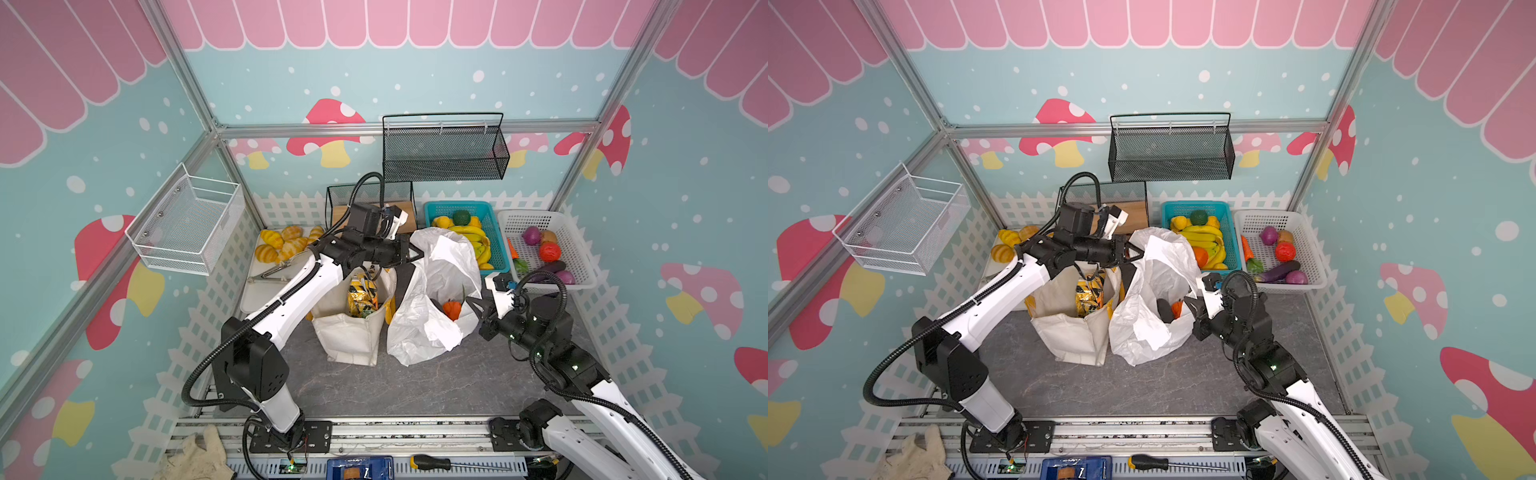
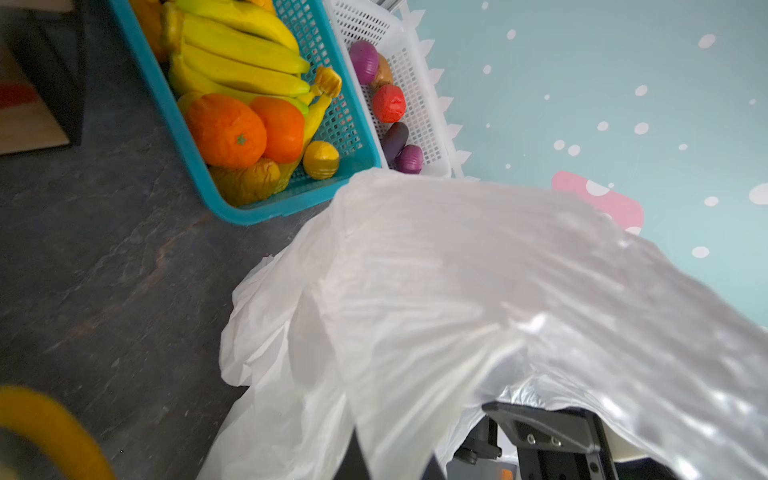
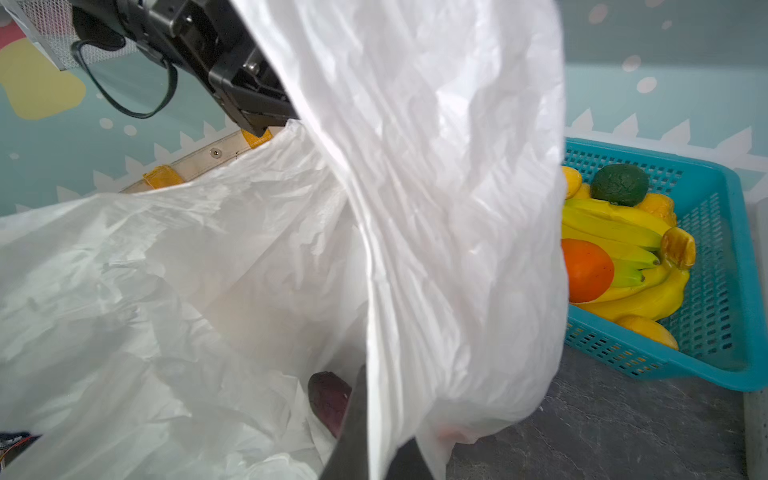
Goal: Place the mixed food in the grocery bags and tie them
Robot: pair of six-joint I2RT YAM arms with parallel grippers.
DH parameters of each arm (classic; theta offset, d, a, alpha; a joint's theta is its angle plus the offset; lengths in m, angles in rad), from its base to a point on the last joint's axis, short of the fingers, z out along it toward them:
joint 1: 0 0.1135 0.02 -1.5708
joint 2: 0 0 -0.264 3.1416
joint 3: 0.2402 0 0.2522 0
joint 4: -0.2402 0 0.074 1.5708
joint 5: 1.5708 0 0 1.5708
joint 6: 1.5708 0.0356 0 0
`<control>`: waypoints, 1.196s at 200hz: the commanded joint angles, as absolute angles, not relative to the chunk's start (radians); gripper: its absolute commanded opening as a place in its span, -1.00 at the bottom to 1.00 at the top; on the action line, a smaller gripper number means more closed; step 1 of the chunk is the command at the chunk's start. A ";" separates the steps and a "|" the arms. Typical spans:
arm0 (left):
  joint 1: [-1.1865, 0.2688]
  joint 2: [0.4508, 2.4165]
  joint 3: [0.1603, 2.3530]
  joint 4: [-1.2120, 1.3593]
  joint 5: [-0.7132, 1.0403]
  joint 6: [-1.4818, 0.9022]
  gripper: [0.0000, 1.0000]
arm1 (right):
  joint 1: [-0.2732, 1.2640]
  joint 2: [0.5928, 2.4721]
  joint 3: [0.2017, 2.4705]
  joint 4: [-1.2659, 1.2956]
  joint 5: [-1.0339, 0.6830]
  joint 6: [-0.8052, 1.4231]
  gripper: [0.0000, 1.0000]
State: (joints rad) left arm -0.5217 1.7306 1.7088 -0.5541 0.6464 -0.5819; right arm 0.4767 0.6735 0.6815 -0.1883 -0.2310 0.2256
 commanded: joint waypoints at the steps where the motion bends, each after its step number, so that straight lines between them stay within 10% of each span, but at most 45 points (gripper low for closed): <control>1: -0.530 1.800 1.783 -0.556 0.595 -0.601 -0.96 | 0.474 0.660 0.643 -0.119 -0.284 0.237 -0.93; 104: -0.505 1.732 1.873 -0.729 0.244 -0.347 0.19 | 0.473 0.703 0.538 -0.044 -0.063 0.445 -0.90; 157: -0.559 1.364 1.497 -0.555 0.199 -0.209 0.24 | 0.472 0.789 0.583 -0.047 -0.008 0.408 -0.89; 239: -1.041 1.209 1.348 -0.487 -0.002 0.299 0.50 | 0.450 0.830 0.616 -0.061 0.028 0.348 -0.88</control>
State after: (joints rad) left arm -0.9863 1.2030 1.3586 -0.5369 0.0616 0.1352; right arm 0.4583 0.8234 0.5888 -0.0628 0.0151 0.3691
